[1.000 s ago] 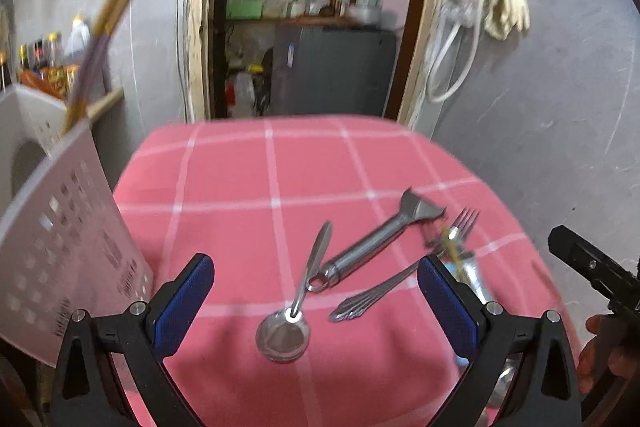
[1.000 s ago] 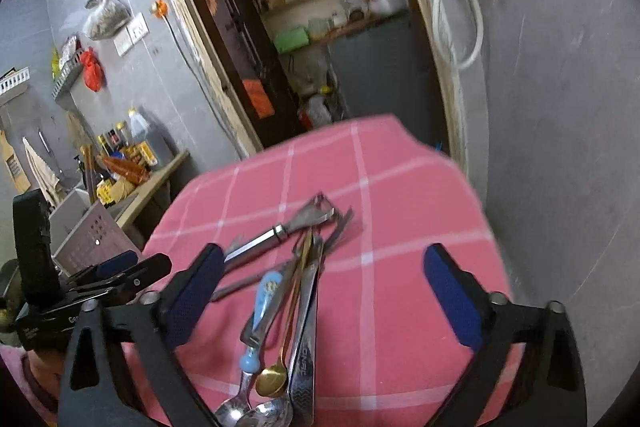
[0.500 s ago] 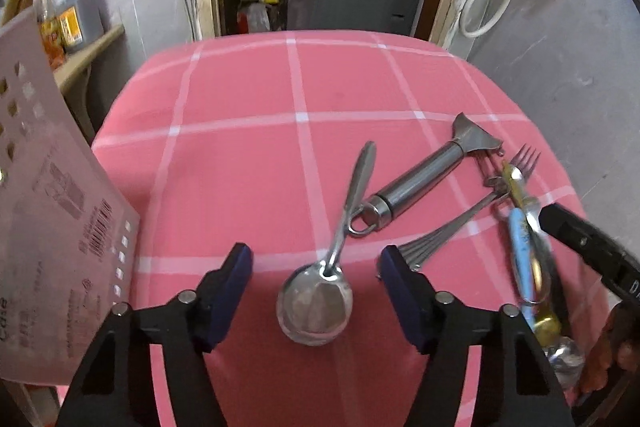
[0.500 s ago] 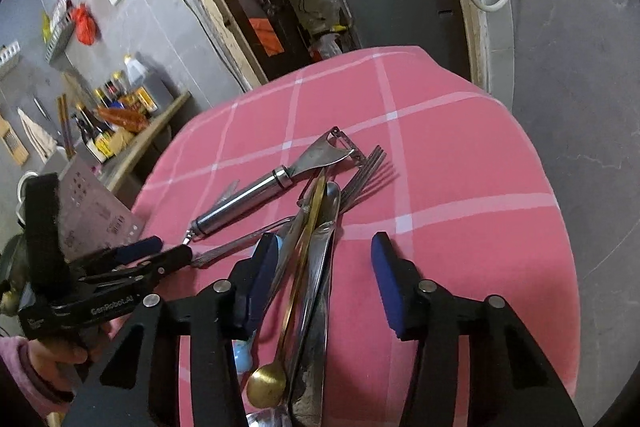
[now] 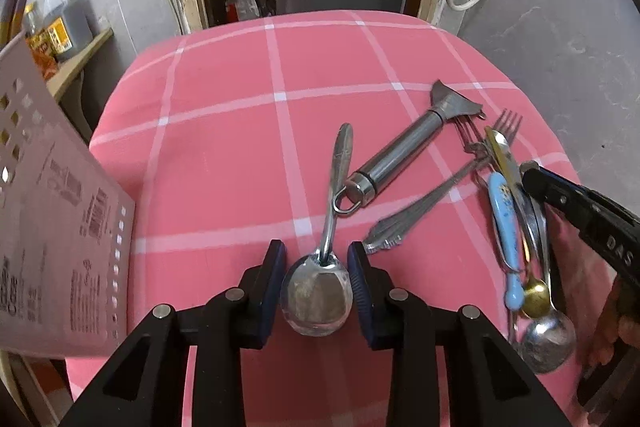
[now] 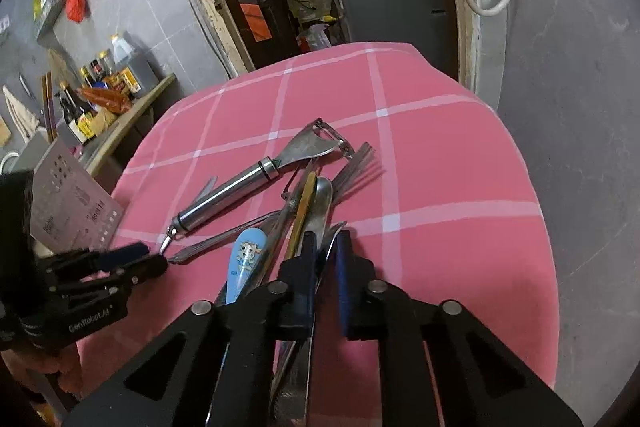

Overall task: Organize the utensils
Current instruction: 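Grasp another steel spoon with the left tool while the right tool grasps a small spoon, then lift both held spoons off the tablecloth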

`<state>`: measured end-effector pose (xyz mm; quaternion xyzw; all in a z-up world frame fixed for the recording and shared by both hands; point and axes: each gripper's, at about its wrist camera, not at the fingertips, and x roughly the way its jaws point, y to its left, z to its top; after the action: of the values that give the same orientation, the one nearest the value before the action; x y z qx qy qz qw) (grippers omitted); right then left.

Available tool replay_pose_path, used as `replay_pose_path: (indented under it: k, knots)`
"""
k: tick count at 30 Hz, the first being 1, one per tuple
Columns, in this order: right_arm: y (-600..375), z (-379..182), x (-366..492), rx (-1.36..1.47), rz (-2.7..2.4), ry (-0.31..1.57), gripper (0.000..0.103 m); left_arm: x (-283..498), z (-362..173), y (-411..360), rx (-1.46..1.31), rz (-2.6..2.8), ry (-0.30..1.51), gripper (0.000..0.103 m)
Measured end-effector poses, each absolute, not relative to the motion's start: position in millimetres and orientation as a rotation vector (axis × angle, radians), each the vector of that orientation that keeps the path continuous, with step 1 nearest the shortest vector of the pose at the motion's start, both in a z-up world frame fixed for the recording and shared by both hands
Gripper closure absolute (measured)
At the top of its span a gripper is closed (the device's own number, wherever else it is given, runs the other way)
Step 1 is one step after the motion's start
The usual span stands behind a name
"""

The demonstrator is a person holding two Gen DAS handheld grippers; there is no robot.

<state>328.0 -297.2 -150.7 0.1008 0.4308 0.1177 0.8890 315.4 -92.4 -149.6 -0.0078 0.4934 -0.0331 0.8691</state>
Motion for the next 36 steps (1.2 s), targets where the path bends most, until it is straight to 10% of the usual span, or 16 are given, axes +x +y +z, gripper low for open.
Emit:
replay_pose_path:
  k: [3,13,29,36]
  knots:
    - [-302.4,-152.6,321.9,0.225,0.243,0.899,0.096,306.7,-148.6,-90.7,-0.044,-0.095,1.057,0.093]
    - [-317.5,-158.4,293.4,0.290,0.267,0.916,0.097,287.8,-146.5,-68.4,-0.268,-0.164,1.130,0.092]
    - [-321.2,-166.3,292.0,0.351,0.284,0.912,0.097,324.5,-153.2,-64.8,-0.370,-0.016,1.052,0.064]
    - [-318.3,-165.8,291.5,0.325,0.286,0.908,0.097,336.7,-153.9,-81.3,-0.222,0.053,1.077,0.093]
